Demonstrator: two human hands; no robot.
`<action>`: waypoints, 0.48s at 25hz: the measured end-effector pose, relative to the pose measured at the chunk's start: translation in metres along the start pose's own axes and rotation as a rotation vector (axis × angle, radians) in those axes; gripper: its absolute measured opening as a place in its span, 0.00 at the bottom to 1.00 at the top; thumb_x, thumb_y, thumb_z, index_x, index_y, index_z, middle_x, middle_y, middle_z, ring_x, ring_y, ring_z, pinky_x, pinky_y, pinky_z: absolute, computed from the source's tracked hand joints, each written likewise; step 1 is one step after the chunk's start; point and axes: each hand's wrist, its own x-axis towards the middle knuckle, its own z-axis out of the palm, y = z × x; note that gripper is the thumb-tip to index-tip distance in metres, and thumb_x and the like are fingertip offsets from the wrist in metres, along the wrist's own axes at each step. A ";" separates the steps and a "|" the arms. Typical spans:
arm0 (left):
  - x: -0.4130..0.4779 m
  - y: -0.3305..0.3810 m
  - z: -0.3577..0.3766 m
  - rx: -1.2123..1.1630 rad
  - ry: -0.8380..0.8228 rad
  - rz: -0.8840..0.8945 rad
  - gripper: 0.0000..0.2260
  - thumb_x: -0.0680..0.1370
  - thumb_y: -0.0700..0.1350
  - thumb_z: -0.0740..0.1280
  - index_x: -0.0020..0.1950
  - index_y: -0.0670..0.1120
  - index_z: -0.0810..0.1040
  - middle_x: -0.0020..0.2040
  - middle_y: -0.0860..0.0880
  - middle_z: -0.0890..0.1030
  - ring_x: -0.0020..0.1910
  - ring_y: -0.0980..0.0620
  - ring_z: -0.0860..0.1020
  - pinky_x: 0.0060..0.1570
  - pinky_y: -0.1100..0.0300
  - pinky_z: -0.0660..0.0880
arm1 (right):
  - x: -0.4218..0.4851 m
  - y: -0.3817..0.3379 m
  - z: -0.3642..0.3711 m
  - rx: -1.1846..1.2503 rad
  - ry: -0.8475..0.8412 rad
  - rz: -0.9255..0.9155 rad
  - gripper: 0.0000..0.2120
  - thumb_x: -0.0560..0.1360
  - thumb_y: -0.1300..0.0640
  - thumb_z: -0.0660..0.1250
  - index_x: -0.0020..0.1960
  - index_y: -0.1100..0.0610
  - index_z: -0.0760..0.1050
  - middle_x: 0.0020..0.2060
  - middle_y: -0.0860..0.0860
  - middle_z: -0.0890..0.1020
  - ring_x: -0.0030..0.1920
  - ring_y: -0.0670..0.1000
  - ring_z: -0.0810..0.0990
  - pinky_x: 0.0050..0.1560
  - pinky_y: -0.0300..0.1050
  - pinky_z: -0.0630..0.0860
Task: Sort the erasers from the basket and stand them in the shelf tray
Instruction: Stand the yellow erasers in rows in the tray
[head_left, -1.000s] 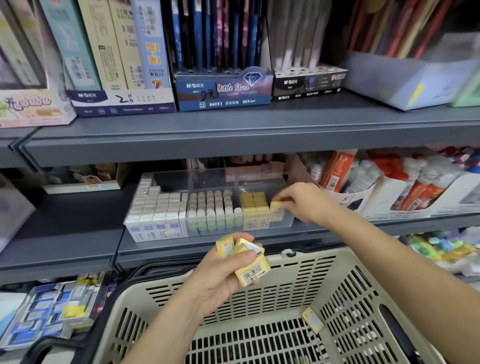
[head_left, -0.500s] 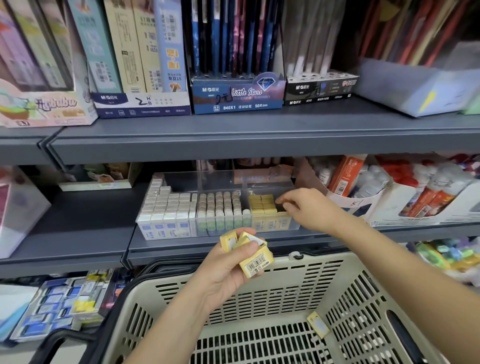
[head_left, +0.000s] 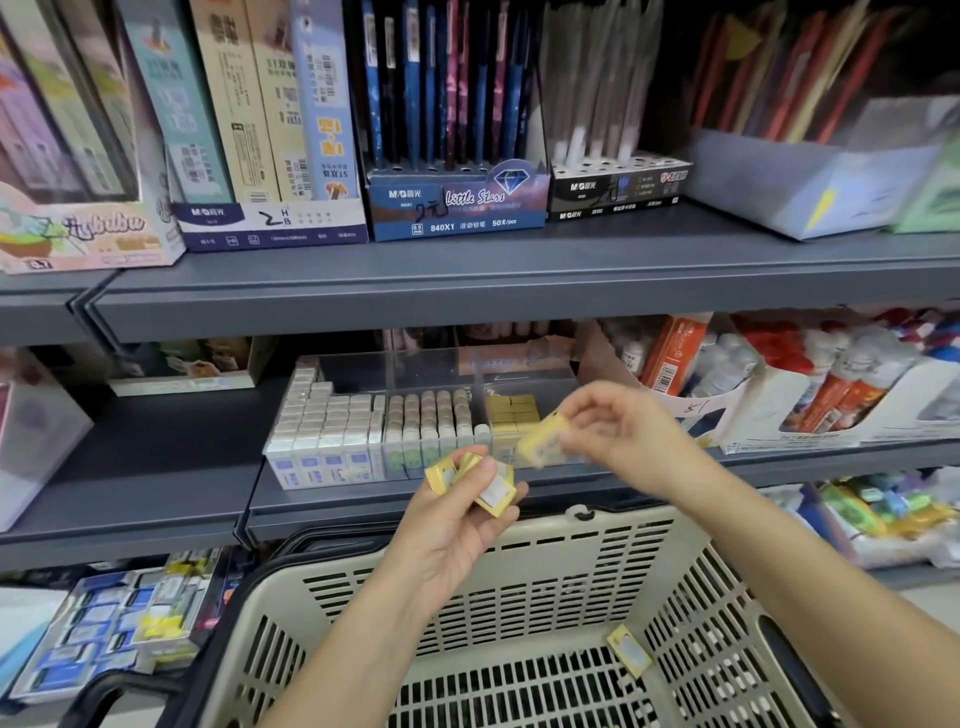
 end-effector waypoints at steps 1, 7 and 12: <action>0.000 0.001 -0.002 0.001 0.004 0.001 0.18 0.64 0.41 0.74 0.52 0.43 0.77 0.43 0.40 0.83 0.45 0.41 0.83 0.32 0.59 0.79 | 0.011 0.003 -0.009 -0.168 0.084 -0.013 0.06 0.72 0.59 0.70 0.44 0.50 0.75 0.42 0.47 0.81 0.40 0.46 0.80 0.40 0.35 0.74; 0.001 0.003 -0.007 0.003 -0.041 -0.032 0.19 0.64 0.41 0.74 0.53 0.44 0.77 0.45 0.40 0.83 0.49 0.39 0.82 0.32 0.59 0.79 | 0.061 0.019 -0.011 -0.892 0.058 0.001 0.10 0.75 0.55 0.63 0.55 0.47 0.75 0.54 0.51 0.79 0.51 0.54 0.77 0.50 0.45 0.72; 0.003 0.006 -0.010 -0.003 -0.065 -0.027 0.19 0.64 0.41 0.74 0.54 0.44 0.77 0.45 0.40 0.83 0.49 0.39 0.82 0.32 0.59 0.79 | 0.076 0.031 0.003 -0.813 -0.130 0.116 0.07 0.76 0.54 0.62 0.51 0.46 0.77 0.56 0.49 0.79 0.55 0.52 0.76 0.61 0.46 0.70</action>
